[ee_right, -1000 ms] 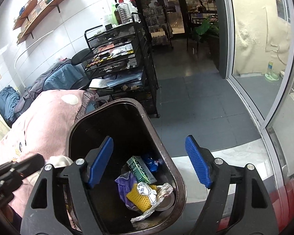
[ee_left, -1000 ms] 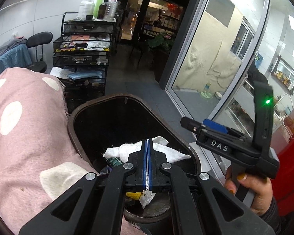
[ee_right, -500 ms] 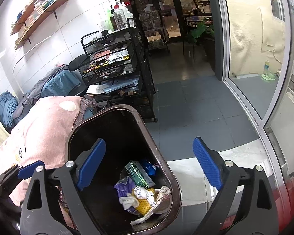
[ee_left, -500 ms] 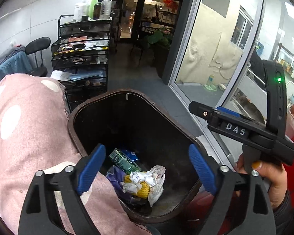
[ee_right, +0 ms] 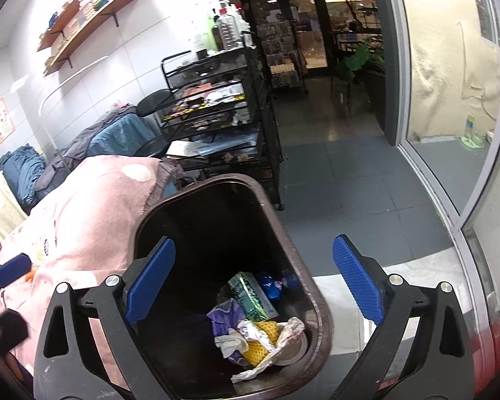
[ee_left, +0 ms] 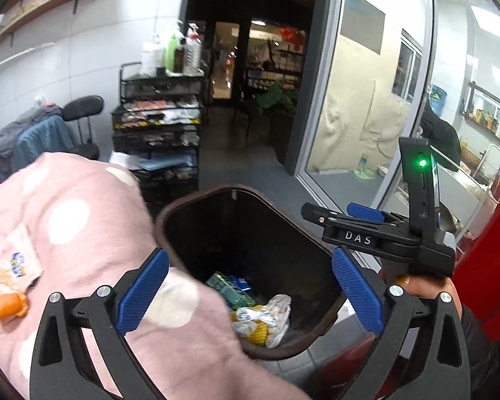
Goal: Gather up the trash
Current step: 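Move both tools back over the pink snack bag and orange peel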
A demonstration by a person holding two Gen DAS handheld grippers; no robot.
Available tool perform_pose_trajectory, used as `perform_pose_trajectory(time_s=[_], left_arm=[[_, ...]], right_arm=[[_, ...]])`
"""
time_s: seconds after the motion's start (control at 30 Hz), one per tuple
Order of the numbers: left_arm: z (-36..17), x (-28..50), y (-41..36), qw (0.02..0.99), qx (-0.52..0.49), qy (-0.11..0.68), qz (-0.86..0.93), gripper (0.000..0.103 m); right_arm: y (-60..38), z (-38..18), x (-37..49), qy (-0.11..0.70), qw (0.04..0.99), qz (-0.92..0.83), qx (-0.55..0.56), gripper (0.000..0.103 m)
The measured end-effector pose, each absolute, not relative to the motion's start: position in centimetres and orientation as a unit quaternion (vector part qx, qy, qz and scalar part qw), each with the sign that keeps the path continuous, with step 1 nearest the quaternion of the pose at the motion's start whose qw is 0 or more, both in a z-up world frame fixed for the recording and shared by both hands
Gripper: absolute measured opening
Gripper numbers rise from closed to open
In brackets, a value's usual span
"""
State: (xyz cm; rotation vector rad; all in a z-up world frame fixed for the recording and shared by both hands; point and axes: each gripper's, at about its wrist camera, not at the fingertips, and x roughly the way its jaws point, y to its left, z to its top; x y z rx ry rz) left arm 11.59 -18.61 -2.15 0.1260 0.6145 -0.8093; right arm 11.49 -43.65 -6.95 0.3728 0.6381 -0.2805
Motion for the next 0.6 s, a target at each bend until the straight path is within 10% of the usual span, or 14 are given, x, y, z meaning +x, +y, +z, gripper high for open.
perform_pose_trajectory(time_s=[0.6], left_arm=[[-3.0, 13.9, -5.3, 0.914, 0.026, 0.325, -0.241, 0.098]], right_arm=[[-33.2, -5.7, 15.5, 0.323, 0.936, -0.007, 0.136, 0.095]])
